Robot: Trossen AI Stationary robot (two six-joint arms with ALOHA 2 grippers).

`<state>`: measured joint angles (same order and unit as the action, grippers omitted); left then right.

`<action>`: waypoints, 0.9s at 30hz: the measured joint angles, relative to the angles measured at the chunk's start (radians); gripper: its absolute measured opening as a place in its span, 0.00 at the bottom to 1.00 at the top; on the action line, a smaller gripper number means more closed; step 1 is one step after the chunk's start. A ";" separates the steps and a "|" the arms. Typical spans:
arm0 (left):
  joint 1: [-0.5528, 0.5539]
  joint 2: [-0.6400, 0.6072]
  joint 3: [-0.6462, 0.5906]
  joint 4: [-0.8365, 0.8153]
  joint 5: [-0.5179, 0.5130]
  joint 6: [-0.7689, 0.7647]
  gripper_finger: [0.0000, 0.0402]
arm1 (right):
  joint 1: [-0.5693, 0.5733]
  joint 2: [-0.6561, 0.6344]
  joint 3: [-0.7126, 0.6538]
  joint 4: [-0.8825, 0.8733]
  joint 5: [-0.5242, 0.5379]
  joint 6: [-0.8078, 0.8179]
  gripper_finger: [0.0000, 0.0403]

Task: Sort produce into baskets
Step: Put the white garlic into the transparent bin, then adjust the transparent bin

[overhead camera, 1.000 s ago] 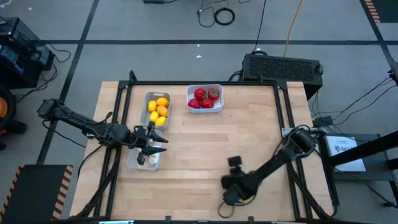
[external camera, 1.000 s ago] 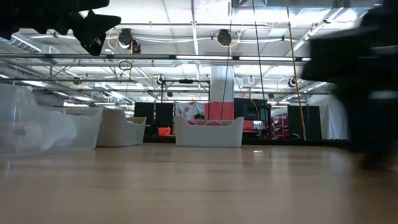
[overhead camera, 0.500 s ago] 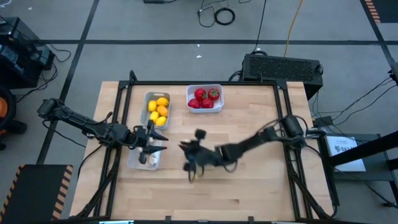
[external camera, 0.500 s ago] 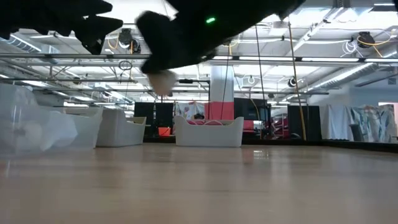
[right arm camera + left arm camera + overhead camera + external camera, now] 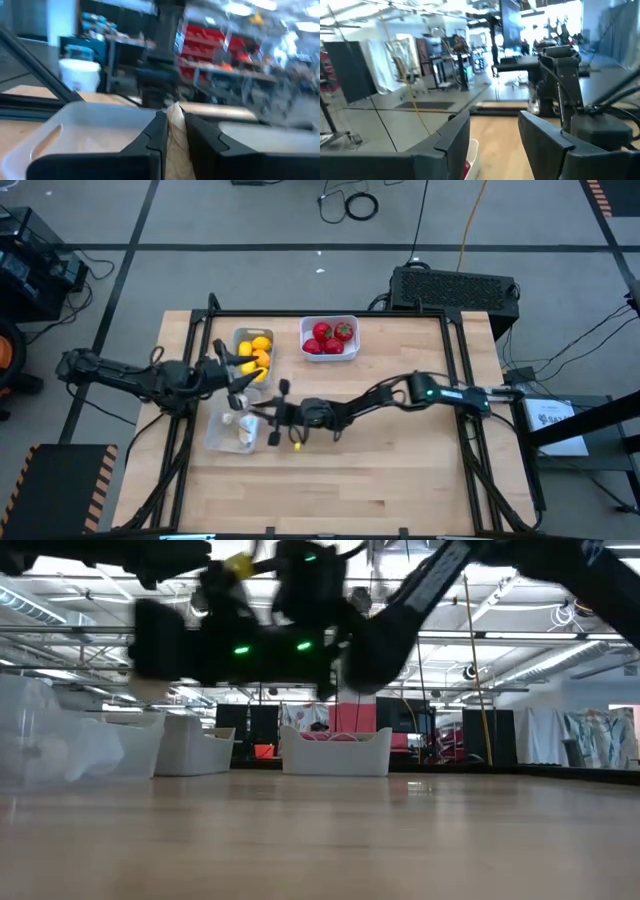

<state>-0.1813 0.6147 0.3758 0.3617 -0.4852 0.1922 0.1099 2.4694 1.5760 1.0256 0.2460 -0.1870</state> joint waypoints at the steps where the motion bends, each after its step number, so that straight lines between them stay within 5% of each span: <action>1: 0.014 -0.009 0.013 -0.041 0.026 -0.005 0.44 | 0.000 0.034 0.056 -0.002 -0.015 -0.033 0.13; 6: 0.086 -0.013 0.051 -0.170 0.117 -0.072 0.44 | 0.007 0.203 0.381 -0.035 -0.019 -0.128 0.13; 12: 0.147 0.010 0.052 -0.198 0.192 -0.235 0.44 | 0.010 0.344 0.687 -0.322 -0.016 -0.088 0.18; 19: 0.158 0.010 0.052 -0.217 0.205 -0.309 0.44 | 0.038 0.336 0.718 -0.407 -0.008 -0.069 0.40; 27: 0.158 -0.041 0.052 -0.214 0.249 -0.319 0.44 | 0.058 0.155 0.718 -0.813 0.069 0.012 0.62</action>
<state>-0.0237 0.5735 0.4282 0.1473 -0.2366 -0.1265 0.1677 2.6246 2.2936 0.2122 0.3154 -0.1749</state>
